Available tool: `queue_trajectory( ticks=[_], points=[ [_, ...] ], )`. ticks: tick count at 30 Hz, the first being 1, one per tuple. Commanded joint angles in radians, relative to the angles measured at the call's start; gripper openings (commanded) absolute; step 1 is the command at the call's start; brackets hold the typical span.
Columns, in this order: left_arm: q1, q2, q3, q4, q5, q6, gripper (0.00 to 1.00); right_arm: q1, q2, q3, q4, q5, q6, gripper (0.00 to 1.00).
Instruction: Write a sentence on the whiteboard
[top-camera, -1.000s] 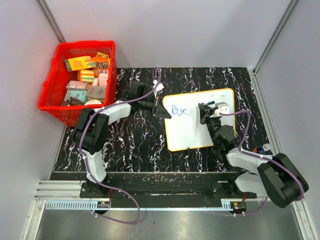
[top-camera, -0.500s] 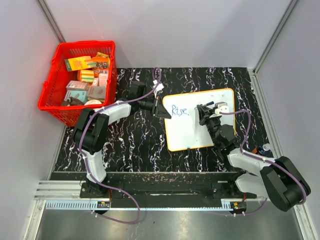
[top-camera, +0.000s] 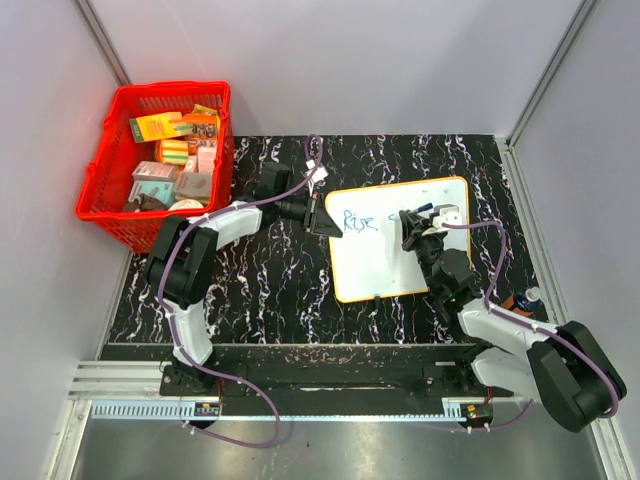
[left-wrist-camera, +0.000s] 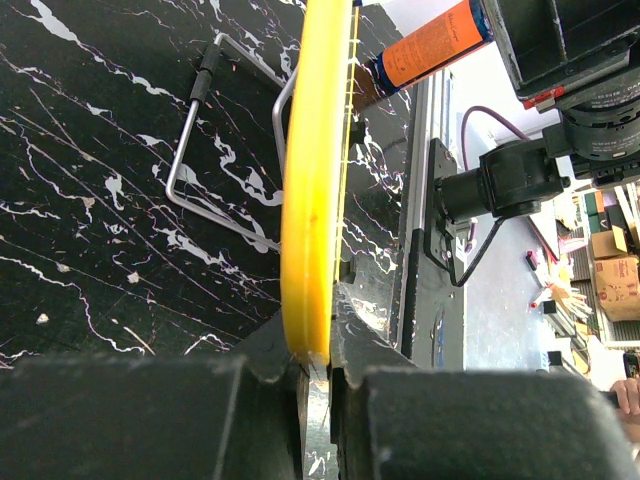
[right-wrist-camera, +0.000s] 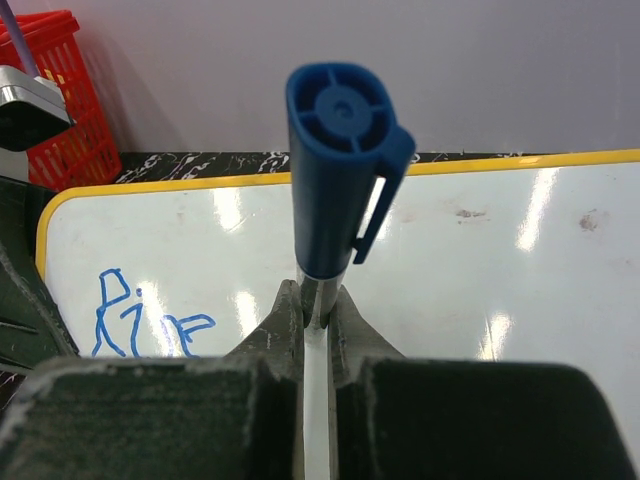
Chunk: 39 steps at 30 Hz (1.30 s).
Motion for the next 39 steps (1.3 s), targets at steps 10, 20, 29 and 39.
queue_trajectory(
  ticks=[10,20,29,39],
  points=[
    [-0.02,0.044,-0.026,-0.062,-0.105,0.204,0.0,0.004,-0.014,0.034,-0.067,-0.007,0.016,0.0],
    [-0.02,0.047,-0.023,-0.064,-0.104,0.204,0.0,0.004,0.005,0.035,-0.058,-0.057,0.039,0.0],
    [-0.02,0.05,-0.02,-0.066,-0.104,0.204,0.0,0.006,0.0,0.028,-0.029,-0.098,0.039,0.0],
    [-0.02,0.05,-0.021,-0.069,-0.099,0.212,0.0,0.006,-0.133,0.03,-0.057,-0.074,0.003,0.0]
  ],
)
